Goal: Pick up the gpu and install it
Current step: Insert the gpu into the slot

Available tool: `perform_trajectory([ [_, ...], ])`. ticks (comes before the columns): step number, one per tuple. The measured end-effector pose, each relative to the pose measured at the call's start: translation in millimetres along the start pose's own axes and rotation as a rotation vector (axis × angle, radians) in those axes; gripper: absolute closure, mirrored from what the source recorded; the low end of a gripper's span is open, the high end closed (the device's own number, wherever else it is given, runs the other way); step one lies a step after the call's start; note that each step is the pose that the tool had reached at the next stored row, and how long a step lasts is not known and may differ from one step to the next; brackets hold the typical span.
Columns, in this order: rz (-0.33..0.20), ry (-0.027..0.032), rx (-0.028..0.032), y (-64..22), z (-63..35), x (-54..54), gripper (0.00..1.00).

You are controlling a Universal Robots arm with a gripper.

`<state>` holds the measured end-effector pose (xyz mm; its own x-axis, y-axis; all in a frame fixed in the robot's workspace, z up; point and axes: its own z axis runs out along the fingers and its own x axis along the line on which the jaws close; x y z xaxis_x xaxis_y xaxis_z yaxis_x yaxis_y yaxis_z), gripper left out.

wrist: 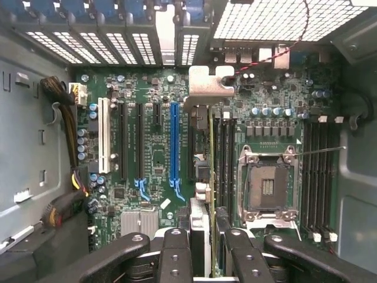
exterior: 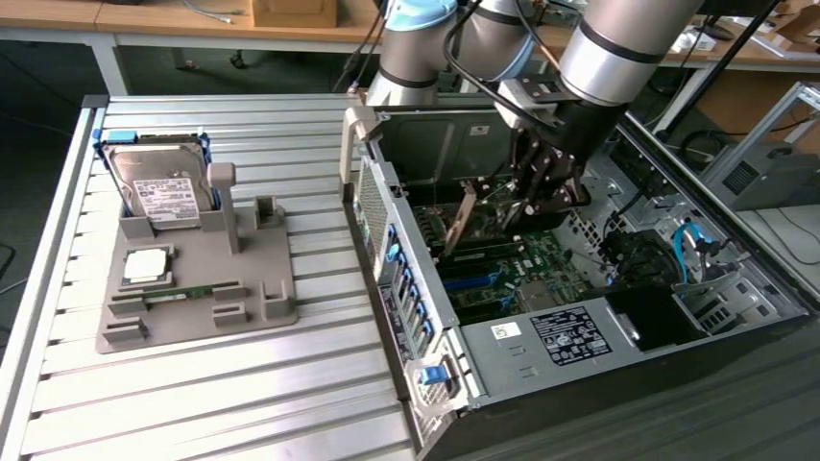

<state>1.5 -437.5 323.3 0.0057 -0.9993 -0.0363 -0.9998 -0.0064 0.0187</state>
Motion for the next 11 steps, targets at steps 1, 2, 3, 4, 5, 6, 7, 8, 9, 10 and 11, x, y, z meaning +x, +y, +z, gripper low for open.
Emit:
perform_trajectory([
  [1, 0.0, -0.0001, 0.0, 1.3, 0.6, 1.0, 0.73],
  [2, 0.0, -0.0002, 0.0001, 4.1, 1.5, 2.0, 0.73],
  [3, 0.0, -0.0002, 0.0001, 7.0, 2.2, 2.6, 0.73],
  [4, 0.0, -0.0001, 0.0001, 10.0, 2.9, 2.9, 0.73],
  [5, 0.0, 0.0, 0.0, 13.1, 3.8, 3.1, 0.73],
  [6, 0.0, -0.0001, 0.0001, 15.0, 4.6, 3.3, 0.73],
  [7, 0.0, -0.0001, 0.0001, 16.4, 5.5, 3.4, 0.73],
  [8, 0.0, 0.0, 0.0, 16.9, 6.9, 3.6, 0.73],
  [9, 0.0, 0.0, 0.0, 17.1, 8.3, 3.9, 0.73],
  [10, 0.0, 0.0, 0.0, 17.3, 9.8, 4.1, 0.73],
  [11, 0.0, 0.0, 0.0, 17.5, 11.4, 4.3, 0.73],
])
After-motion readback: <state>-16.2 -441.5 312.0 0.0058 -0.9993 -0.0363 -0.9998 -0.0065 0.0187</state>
